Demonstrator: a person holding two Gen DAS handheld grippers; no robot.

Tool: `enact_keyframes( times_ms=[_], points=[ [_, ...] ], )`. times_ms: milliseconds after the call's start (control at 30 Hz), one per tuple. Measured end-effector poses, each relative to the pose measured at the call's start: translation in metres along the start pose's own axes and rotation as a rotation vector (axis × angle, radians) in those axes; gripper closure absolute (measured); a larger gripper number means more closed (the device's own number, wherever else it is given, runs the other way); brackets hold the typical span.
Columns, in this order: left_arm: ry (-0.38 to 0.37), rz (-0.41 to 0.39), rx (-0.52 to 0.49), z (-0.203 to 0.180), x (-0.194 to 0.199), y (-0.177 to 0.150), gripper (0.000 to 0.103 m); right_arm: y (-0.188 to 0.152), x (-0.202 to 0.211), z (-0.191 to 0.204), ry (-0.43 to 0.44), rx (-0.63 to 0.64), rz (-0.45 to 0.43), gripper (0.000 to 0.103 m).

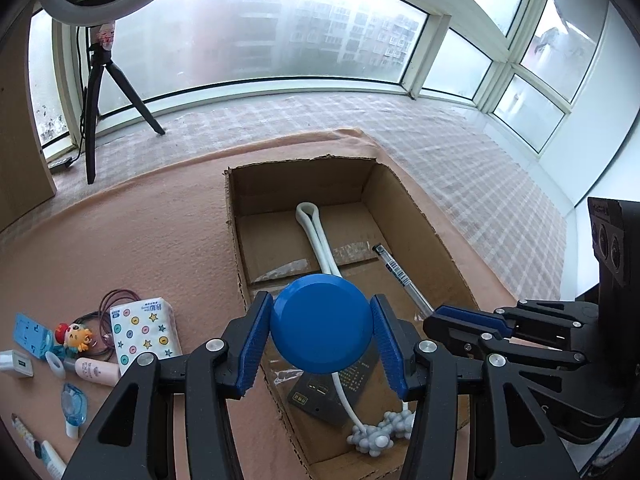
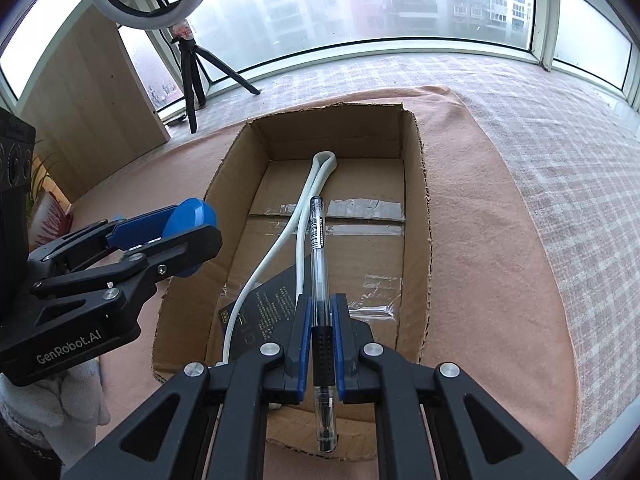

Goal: Organize objects
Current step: 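Drop the blue lid and the pen into the box from both grippers, then move both open grippers back over the scattered items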

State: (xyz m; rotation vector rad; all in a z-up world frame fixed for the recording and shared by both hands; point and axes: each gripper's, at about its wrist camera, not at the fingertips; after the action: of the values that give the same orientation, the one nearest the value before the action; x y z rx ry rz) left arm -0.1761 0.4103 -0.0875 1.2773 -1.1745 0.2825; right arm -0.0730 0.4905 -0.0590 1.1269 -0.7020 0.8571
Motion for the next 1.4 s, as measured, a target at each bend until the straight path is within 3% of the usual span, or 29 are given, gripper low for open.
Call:
enact_keyframes(
  times_ms=[33,100,167,200,233,500,733,1000,1400],
  points=[
    [-0.001,0.006,0.007,0.001,-0.001,0.001,0.037,0.0,0.001,0.0,-0.005,-0.003,-0.008,0.093],
    [-0.001,0.006,0.014,0.003,0.001,0.001,0.024,0.001,0.001,-0.002,-0.026,-0.007,-0.015,0.092],
    [0.014,-0.012,0.014,0.005,0.006,0.002,0.024,0.002,-0.003,-0.001,-0.021,0.001,0.008,0.069],
    [0.019,-0.015,0.017,0.007,0.008,0.002,0.024,0.002,-0.003,0.0,-0.022,0.002,0.014,0.052],
    [0.02,-0.017,0.023,0.009,0.01,0.002,0.024,0.001,-0.002,0.001,-0.029,0.005,0.004,0.05],
    [0.052,-0.019,0.073,0.042,0.026,-0.007,0.024,0.004,-0.001,0.007,-0.018,0.001,-0.002,0.05],
    [0.185,0.014,0.124,0.091,0.043,-0.032,0.024,0.008,-0.002,0.032,0.005,0.04,-0.009,0.05],
    [0.286,0.04,0.223,0.16,0.063,-0.064,0.024,0.013,-0.01,0.075,0.04,0.119,-0.002,0.05],
    [0.31,0.037,0.262,0.2,0.091,-0.089,0.024,0.018,-0.027,0.142,0.098,0.245,0.017,0.05]
  ],
)
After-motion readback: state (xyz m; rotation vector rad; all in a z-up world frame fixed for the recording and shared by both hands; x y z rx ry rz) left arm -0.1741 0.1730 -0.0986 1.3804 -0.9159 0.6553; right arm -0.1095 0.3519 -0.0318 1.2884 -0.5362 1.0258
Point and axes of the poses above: each gripper's, at about its wrist camera, not at the fingertips, and x roughly against the way its jaws point, z to its left, y to its top, and after that the axes turned 5 degrees about y, right-handed
